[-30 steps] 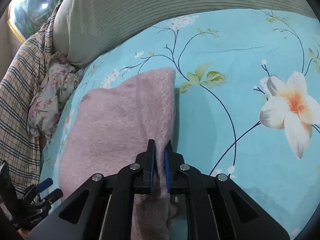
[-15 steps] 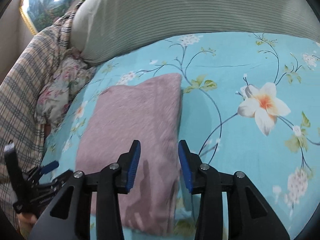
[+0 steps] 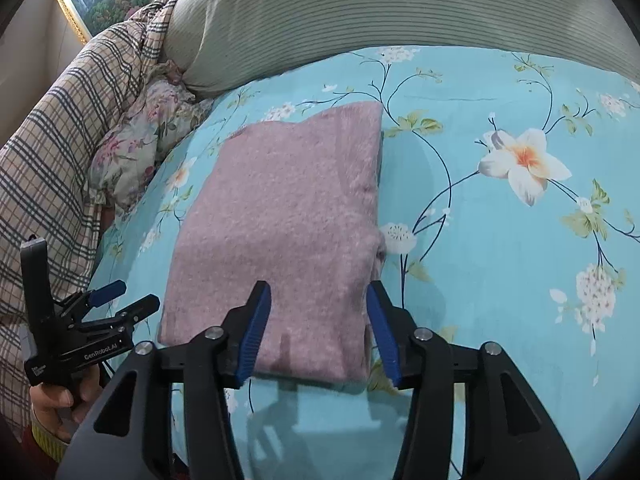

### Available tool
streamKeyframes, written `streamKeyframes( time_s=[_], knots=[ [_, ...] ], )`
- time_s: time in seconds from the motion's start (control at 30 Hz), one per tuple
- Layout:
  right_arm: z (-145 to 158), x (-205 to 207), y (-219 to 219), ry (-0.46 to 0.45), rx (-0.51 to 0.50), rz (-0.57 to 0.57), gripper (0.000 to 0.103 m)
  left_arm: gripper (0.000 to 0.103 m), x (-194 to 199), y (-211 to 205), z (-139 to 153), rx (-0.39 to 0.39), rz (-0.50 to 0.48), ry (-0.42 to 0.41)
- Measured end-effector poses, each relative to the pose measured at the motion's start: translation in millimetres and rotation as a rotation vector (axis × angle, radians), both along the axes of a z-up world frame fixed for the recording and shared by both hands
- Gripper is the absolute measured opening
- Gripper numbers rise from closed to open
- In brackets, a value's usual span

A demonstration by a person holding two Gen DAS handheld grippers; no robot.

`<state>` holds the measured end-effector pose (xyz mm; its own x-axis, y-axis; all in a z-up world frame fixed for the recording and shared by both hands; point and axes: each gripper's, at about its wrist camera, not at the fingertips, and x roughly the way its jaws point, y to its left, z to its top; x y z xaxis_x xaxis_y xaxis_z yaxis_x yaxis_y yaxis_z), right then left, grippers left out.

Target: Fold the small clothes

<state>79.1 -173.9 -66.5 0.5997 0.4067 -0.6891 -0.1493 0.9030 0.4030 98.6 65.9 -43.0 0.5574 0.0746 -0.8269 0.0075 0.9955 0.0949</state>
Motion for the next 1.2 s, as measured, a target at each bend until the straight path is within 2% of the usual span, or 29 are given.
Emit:
streamKeyframes(
  time_s=[0.23,0.4,0.5,0.7,0.87,1.03,1.2],
  knots=[
    [-1.1,-5.7,5.9,0.004,-0.005,0.02,0.057,0.08,-6.3,-1.1,1.9,-0.007,-0.01,-0.005],
    [5.1,7.2,3.9,-0.02,-0.008,0.008,0.059,0.081,-3.1,0.5,0.1,-0.053,-0.016,0.012],
    [7.3,26.6,-2.4,-0.029,-0.008,-0.016,0.059,0.081,6.2,4.4,1.5,-0.099,-0.016,0.019],
    [1.2,83.3,-20.5,-0.017,0.048,-0.063,0.059,0.081,28.3,9.2,4.3,-0.131,-0.004,0.01],
    [-4.9,109.2,-22.5,-0.001,0.079,-0.072,0.059,0.081,46.1,14.0,0.4,-0.163,0.009,0.024],
    [-6.7,102.8,-16.7,0.009,0.079,-0.049,0.059,0.081,56.1,15.4,-3.7,-0.183,0.012,0.037],
    [-5.7,85.0,-9.7,0.001,0.023,-0.019,0.06,0.081,56.2,15.5,-4.5,-0.178,0.005,0.037]
  ],
)
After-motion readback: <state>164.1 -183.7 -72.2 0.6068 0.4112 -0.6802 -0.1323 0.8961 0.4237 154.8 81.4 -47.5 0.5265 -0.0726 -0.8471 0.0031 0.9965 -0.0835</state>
